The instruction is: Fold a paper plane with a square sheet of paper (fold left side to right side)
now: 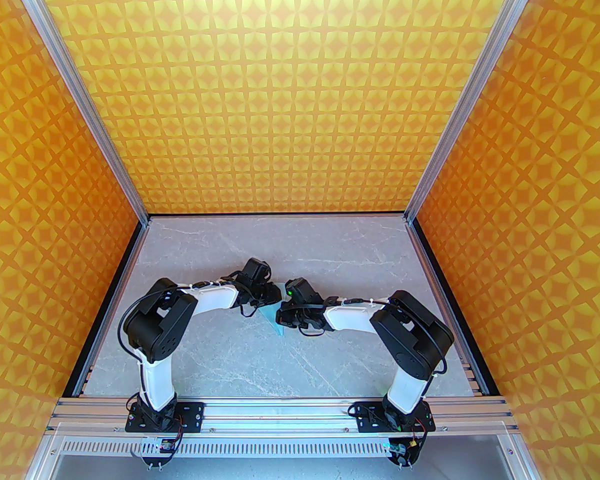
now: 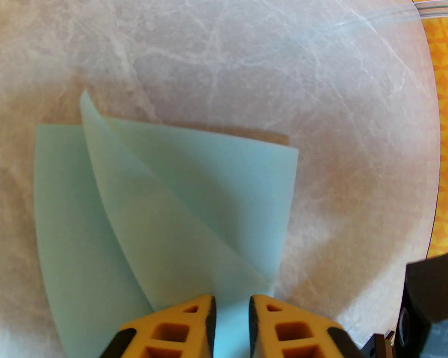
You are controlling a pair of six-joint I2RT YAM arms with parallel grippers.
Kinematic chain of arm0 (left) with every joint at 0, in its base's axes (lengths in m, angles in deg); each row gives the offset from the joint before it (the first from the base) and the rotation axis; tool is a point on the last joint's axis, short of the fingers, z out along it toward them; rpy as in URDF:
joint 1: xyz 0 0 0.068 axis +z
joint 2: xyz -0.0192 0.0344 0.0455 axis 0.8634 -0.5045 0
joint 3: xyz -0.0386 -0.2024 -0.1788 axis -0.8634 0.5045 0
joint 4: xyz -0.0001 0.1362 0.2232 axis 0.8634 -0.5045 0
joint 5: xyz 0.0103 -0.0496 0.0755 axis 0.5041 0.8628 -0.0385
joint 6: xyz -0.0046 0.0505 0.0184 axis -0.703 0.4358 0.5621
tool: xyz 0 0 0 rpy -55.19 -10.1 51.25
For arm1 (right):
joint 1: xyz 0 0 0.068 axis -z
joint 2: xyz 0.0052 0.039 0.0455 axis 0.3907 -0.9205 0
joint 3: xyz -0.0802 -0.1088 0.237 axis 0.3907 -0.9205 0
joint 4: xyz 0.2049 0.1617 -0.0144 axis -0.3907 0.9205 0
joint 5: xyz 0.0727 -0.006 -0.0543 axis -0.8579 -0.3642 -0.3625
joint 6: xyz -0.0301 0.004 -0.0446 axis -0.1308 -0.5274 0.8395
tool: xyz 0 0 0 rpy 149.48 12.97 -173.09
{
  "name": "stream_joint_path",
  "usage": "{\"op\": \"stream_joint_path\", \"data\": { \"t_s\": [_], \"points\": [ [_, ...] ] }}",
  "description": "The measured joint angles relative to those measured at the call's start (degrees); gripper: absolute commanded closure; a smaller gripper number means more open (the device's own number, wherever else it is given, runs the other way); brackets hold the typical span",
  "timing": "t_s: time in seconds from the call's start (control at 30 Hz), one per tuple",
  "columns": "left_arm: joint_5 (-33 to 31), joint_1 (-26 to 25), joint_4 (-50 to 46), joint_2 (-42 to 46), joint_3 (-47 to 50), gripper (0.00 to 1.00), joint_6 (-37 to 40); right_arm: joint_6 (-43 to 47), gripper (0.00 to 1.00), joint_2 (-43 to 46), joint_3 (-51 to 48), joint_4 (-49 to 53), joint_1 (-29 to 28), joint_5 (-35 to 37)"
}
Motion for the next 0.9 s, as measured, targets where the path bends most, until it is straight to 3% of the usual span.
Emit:
{"op": "stream_joint_path", "data": {
  "t_s": [0.07, 0.17, 0.9],
  "points": [
    [0.02, 0.22, -0.13, 0.87, 0.0, 0.94, 0.26, 0.0, 1.0, -0.04, 0.0, -0.11, 0.0, -0.02],
    [0.17, 0.57, -0.11, 1.51, 0.0, 1.0, 1.27, 0.0, 1.0, -0.15, 0.0, -0.17, 0.0, -0.2],
    [1.73, 4.81, 0.07, -4.17, -2.91, 1.0, 4.9, -0.02, 1.0, -1.11, 0.0, -2.58, -0.57, -0.31]
  ]
}}
